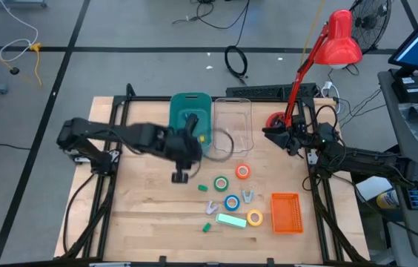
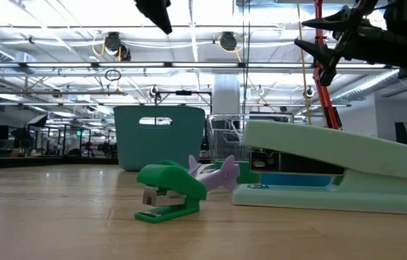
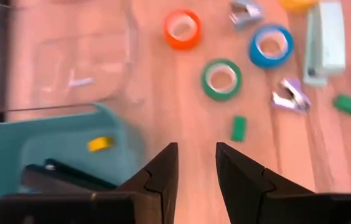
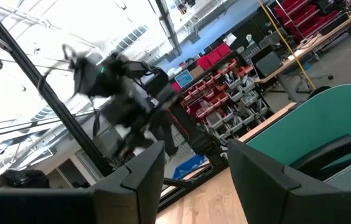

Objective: Pick and place Stapler, Stapler remover, tape
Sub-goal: Put the top small green stapler into the green bin

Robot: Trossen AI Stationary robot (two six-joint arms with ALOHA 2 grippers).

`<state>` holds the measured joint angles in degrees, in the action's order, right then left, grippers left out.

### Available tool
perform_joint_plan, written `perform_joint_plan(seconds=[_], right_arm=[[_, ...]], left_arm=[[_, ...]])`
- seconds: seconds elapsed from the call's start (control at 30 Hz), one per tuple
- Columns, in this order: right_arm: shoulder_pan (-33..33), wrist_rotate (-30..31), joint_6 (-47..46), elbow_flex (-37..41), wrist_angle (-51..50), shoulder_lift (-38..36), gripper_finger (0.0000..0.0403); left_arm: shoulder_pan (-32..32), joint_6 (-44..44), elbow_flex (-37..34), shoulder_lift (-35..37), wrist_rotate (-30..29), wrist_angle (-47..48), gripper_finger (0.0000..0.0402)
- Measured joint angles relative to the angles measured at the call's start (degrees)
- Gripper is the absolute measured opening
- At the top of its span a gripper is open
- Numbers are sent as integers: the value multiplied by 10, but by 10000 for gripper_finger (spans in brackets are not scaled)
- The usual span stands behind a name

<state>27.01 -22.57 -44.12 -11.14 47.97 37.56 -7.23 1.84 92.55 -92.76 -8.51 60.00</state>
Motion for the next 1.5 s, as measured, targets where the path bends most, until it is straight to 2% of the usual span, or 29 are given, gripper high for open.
perform_joint_plan(seconds=[0.3,0.53,0.83,1.07,1.2,1.37,1.5], right_arm=[[0,0,-2,0,-2,0,171],[0,0,-2,0,-2,0,171],[0,-1,-2,0,-7,0,171],[0,-2,-2,0,-7,0,171],[0,-2,-2,0,-7,0,171],[0,-2,-2,0,-7,0,171],[0,-2,-2,0,-7,0,171]], left_arm=[[-45,-1,-1,-124,5,2,111],[-47,6,-1,-193,92,-6,111],[-47,16,-1,-211,97,-62,111],[-46,20,-6,-212,95,-71,112],[-42,9,-27,-212,95,-76,130],[-36,-15,-54,-212,95,-86,177],[-36,-1,-55,-212,86,-113,209]])
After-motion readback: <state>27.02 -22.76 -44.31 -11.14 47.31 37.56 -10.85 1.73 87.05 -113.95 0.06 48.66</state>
